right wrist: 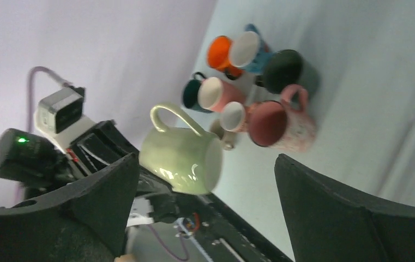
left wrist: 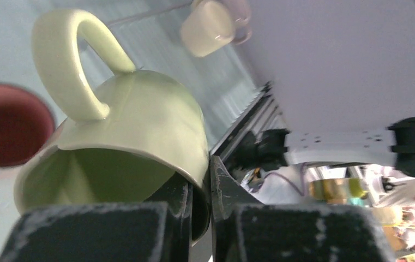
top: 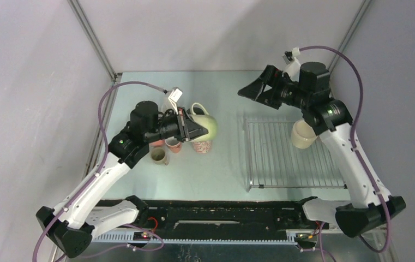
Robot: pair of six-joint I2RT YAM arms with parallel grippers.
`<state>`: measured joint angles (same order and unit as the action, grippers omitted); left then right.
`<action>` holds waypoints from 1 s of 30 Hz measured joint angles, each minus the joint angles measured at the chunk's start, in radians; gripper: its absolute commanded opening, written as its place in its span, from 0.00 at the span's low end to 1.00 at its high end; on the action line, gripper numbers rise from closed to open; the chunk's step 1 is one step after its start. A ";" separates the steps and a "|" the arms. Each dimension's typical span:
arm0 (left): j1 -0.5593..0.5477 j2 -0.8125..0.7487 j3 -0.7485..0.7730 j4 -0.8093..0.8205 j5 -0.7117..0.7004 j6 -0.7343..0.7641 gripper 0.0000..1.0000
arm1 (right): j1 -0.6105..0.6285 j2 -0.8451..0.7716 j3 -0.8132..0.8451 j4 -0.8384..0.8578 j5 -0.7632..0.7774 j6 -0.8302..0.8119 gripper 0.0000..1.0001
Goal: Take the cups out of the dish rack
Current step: Place the cup at the center of the board.
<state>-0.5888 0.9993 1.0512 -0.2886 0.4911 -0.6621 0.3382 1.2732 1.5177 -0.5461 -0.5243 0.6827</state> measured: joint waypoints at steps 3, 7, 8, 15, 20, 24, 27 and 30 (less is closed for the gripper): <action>0.000 -0.021 0.000 -0.126 -0.056 0.056 0.00 | 0.021 -0.067 -0.031 -0.085 0.120 -0.078 1.00; -0.012 -0.052 0.000 -0.270 -0.152 0.116 0.00 | 0.035 -0.113 -0.071 -0.151 0.234 -0.135 1.00; -0.021 -0.059 0.000 -0.305 -0.181 0.131 0.00 | 0.039 -0.122 -0.084 -0.163 0.258 -0.147 1.00; -0.101 -0.048 -0.009 -0.475 -0.364 0.185 0.00 | 0.060 -0.150 -0.147 -0.222 0.366 -0.198 1.00; -0.135 0.007 -0.038 -0.532 -0.460 0.200 0.00 | 0.063 -0.175 -0.181 -0.241 0.412 -0.226 1.00; -0.152 0.071 -0.060 -0.548 -0.494 0.211 0.00 | 0.064 -0.203 -0.201 -0.250 0.446 -0.242 1.00; -0.161 0.121 -0.070 -0.548 -0.508 0.229 0.00 | 0.064 -0.219 -0.213 -0.251 0.465 -0.254 1.00; -0.162 0.163 -0.072 -0.548 -0.516 0.251 0.00 | 0.064 -0.232 -0.227 -0.252 0.477 -0.260 1.00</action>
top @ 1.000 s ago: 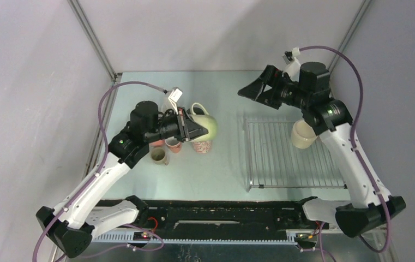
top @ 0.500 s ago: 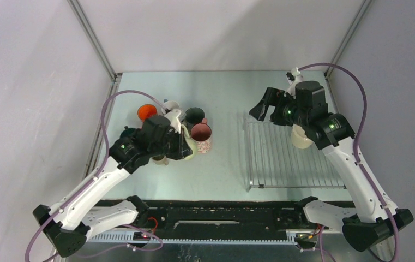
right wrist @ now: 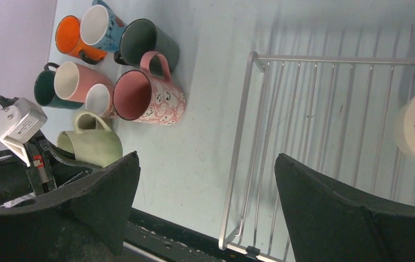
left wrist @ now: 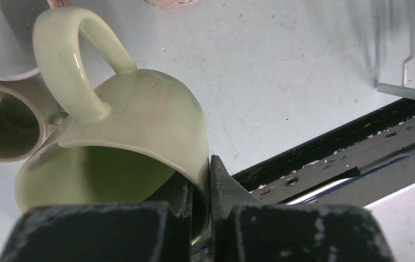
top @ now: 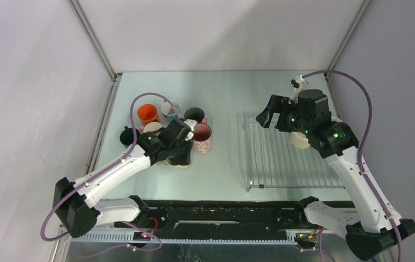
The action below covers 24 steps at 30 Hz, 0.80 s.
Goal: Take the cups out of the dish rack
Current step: Place the cup at the center of the board.
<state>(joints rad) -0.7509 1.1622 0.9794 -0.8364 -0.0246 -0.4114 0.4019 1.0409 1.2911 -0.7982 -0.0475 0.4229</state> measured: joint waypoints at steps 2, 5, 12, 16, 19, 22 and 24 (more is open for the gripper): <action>0.000 0.023 0.000 0.000 -0.004 0.012 0.00 | 0.000 -0.009 -0.012 0.000 0.006 -0.004 1.00; 0.000 0.063 -0.002 0.006 -0.007 0.031 0.00 | 0.001 -0.022 -0.029 -0.003 0.014 -0.010 1.00; 0.000 0.158 -0.004 0.026 -0.001 0.066 0.00 | 0.001 -0.038 -0.054 -0.009 0.021 -0.017 1.00; 0.000 0.204 -0.004 0.042 0.005 0.084 0.00 | 0.001 -0.038 -0.060 -0.018 0.021 -0.019 1.00; 0.000 0.233 -0.004 0.047 0.005 0.099 0.00 | 0.001 -0.039 -0.060 -0.024 0.024 -0.022 1.00; 0.000 0.268 -0.004 0.051 0.005 0.109 0.00 | 0.001 -0.039 -0.060 -0.032 0.026 -0.023 1.00; 0.000 0.287 -0.004 0.052 0.005 0.112 0.01 | 0.001 -0.039 -0.060 -0.035 0.027 -0.024 1.00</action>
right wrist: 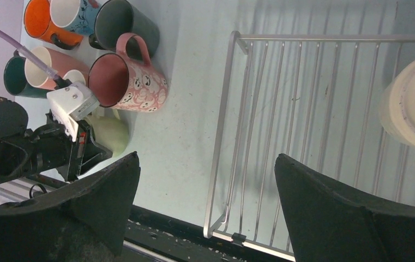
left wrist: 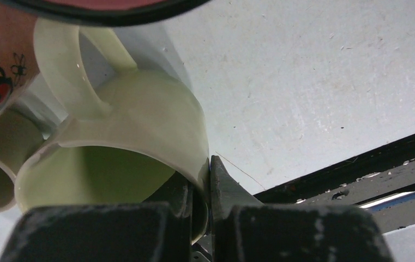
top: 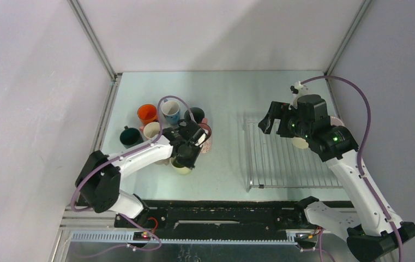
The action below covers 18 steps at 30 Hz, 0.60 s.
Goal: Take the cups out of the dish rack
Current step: Place the cup at the center of the board.
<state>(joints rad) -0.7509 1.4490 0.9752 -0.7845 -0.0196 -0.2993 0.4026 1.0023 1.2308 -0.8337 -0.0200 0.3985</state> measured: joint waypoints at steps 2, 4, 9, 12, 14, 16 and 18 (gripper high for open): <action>0.000 0.016 0.000 0.002 0.000 0.005 0.06 | 0.000 0.000 -0.002 -0.003 0.001 -0.001 1.00; 0.000 0.024 0.000 0.005 0.000 0.007 0.14 | 0.000 0.000 -0.005 -0.006 0.002 -0.001 1.00; 0.000 0.028 0.000 0.011 -0.001 0.013 0.36 | 0.000 0.000 -0.020 -0.016 0.005 0.000 1.00; 0.000 0.027 0.000 0.017 -0.001 0.016 0.44 | 0.000 0.000 -0.029 -0.020 0.005 0.000 1.00; 0.000 0.025 0.000 0.017 -0.001 0.019 0.49 | 0.000 0.000 -0.032 -0.021 0.008 0.000 1.00; 0.000 0.019 0.000 0.016 -0.001 0.021 0.57 | 0.000 0.000 -0.033 -0.023 0.016 0.001 1.00; 0.000 0.002 0.000 0.013 -0.001 0.022 0.64 | 0.000 -0.002 -0.033 -0.024 0.025 0.003 1.00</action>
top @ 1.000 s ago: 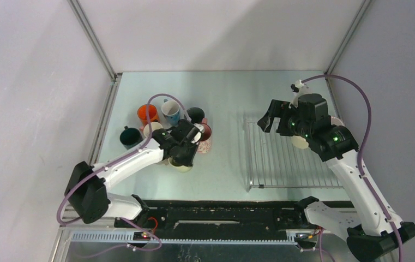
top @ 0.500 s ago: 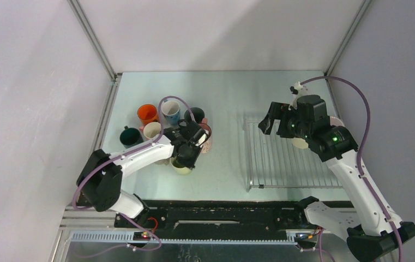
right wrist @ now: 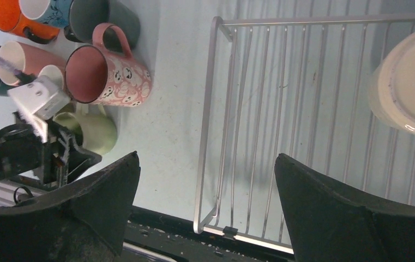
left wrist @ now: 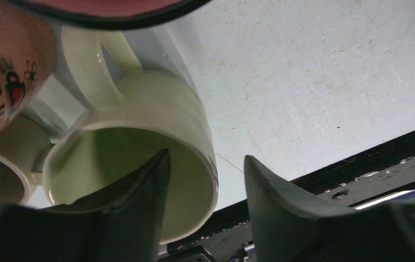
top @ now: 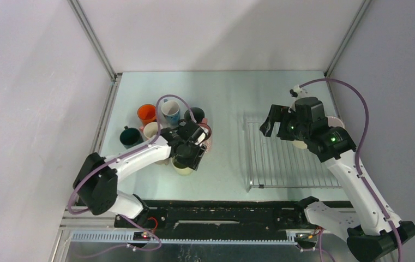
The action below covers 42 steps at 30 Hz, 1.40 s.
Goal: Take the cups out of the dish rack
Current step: Place the cup at the center of the board, then adjust the cup in the dish rack.
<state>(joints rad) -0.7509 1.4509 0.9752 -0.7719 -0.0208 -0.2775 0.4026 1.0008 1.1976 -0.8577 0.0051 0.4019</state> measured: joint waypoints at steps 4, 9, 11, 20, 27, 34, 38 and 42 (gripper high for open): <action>0.000 -0.061 0.001 -0.019 -0.001 0.007 0.81 | 0.000 -0.005 0.000 -0.020 0.029 0.008 1.00; 0.000 -0.173 0.010 -0.055 0.002 0.017 1.00 | 0.000 -0.006 0.000 -0.059 0.101 0.037 1.00; 0.000 -0.221 0.021 -0.063 0.009 0.019 1.00 | -0.003 -0.005 0.000 -0.079 0.142 0.057 1.00; -0.001 -0.321 0.113 -0.055 0.081 0.034 1.00 | -0.192 0.046 0.000 -0.117 0.224 0.107 1.00; -0.001 -0.319 0.119 0.004 0.144 0.044 1.00 | -0.422 0.144 0.001 -0.018 0.209 0.097 1.00; -0.001 -0.319 0.119 0.063 0.192 0.053 1.00 | -0.523 0.345 0.020 0.045 0.197 0.065 1.00; 0.001 -0.319 0.119 0.090 0.211 0.061 1.00 | -0.563 0.362 0.021 0.048 0.195 0.052 1.00; 0.010 -0.320 0.117 0.118 0.237 0.070 1.00 | -0.613 0.364 0.023 0.057 0.193 0.055 1.00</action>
<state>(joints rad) -0.7406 1.1313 1.0924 -0.6540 0.2165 -0.2077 -0.2100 1.3647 1.2201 -0.8009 0.1986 0.4572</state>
